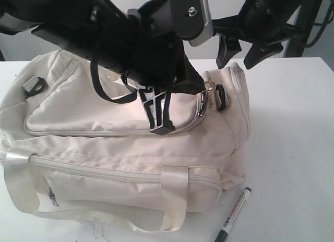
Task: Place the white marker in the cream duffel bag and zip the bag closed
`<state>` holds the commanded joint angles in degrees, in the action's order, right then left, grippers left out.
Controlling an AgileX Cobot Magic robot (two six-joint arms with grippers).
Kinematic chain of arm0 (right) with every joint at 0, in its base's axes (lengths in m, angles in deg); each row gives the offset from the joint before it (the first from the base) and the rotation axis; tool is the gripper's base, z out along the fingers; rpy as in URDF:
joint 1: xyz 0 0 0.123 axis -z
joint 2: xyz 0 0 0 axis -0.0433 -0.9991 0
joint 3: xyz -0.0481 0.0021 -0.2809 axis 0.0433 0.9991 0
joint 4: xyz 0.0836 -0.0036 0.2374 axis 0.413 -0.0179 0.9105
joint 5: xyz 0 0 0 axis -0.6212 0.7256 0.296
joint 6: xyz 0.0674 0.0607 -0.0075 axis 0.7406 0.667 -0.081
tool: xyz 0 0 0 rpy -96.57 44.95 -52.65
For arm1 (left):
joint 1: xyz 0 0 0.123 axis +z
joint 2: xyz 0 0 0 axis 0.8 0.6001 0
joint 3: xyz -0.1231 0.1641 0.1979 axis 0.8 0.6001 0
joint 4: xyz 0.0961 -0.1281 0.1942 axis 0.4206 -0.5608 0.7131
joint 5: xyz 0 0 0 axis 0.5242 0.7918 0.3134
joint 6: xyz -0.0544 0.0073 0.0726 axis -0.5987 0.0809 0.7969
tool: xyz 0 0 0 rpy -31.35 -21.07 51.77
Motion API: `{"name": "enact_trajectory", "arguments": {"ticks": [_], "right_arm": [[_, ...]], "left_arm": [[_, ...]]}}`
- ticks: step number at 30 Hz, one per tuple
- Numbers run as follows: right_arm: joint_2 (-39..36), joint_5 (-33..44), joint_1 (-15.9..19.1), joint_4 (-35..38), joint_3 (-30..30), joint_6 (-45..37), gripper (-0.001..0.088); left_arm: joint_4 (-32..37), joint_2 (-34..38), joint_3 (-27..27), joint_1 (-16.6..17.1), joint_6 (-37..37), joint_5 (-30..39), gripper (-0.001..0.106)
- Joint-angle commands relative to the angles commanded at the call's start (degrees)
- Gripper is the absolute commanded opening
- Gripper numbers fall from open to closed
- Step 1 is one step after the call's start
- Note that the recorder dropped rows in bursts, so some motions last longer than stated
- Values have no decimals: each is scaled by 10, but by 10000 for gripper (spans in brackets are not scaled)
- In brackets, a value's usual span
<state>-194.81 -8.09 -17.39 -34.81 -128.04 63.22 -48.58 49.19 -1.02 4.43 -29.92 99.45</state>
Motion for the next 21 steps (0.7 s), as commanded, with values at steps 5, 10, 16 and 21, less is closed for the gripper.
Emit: {"name": "enact_trajectory", "arguments": {"ticks": [5,10,16,21], "right_arm": [[-7,-56,0,3,0,4,47],[-7,-136,0,29,0,7,0],[-19,-226,1,35,0,39,0],[-37,-201,1,39,0,39,3]], "left_arm": [[4,8,0,1,0,-2,0],[11,21,0,18,1,-6,0],[11,26,0,42,4,-56,0],[-13,40,0,42,4,-50,0]]}}
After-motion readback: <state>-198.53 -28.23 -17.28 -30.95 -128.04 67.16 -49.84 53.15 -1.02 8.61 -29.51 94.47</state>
